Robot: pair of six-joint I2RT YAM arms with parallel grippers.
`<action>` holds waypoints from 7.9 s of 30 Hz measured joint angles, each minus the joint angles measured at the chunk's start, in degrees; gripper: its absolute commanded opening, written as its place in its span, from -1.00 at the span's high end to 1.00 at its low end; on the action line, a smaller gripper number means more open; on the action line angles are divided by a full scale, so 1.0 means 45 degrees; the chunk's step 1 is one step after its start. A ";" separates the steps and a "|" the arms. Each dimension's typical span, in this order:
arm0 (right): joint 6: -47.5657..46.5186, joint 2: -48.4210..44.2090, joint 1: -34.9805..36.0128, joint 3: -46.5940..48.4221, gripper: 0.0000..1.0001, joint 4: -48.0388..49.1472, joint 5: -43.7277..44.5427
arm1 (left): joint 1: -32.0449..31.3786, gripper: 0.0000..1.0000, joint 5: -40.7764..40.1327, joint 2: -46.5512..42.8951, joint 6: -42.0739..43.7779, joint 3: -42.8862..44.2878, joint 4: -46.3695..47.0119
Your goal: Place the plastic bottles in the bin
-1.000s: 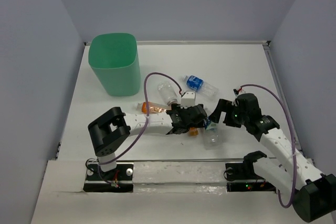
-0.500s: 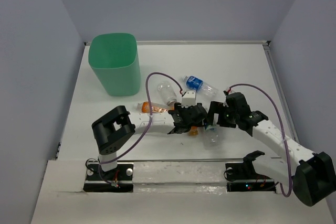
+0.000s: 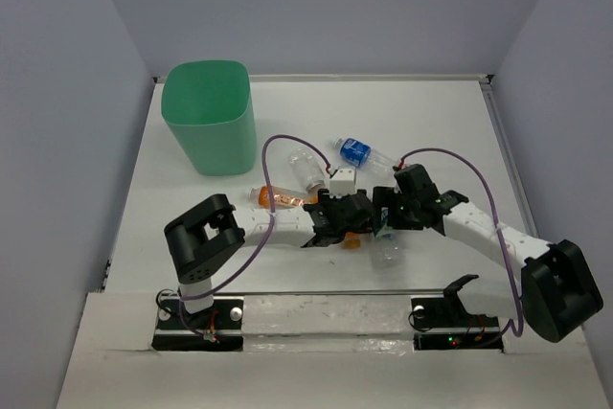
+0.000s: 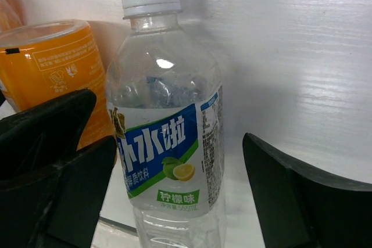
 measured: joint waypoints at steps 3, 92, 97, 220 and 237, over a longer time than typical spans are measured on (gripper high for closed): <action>-0.0068 0.0291 0.0092 0.0063 -0.16 0.0010 0.0257 | 0.0000 -0.17 -0.0010 0.0024 0.0034 -0.0005 0.0058; -0.3755 1.2983 0.5202 1.9467 -0.66 0.8238 -0.1146 | 1.0720 -0.98 0.8189 -1.4513 0.0389 -0.5498 -0.5557; -0.3609 0.8087 0.4711 1.4003 -0.56 0.8607 -0.1112 | 0.7519 -0.98 0.6475 -1.1570 0.0131 -0.4585 -0.4197; -0.2249 1.4775 0.3886 2.3955 0.19 0.7266 -0.2608 | 1.2400 -0.98 0.5309 -1.4202 0.3497 0.1229 -0.3512; -0.3002 1.3328 0.4080 1.9958 -0.36 0.7339 -0.2681 | 1.1710 -0.98 0.7057 -1.4469 0.4133 0.1287 -0.5173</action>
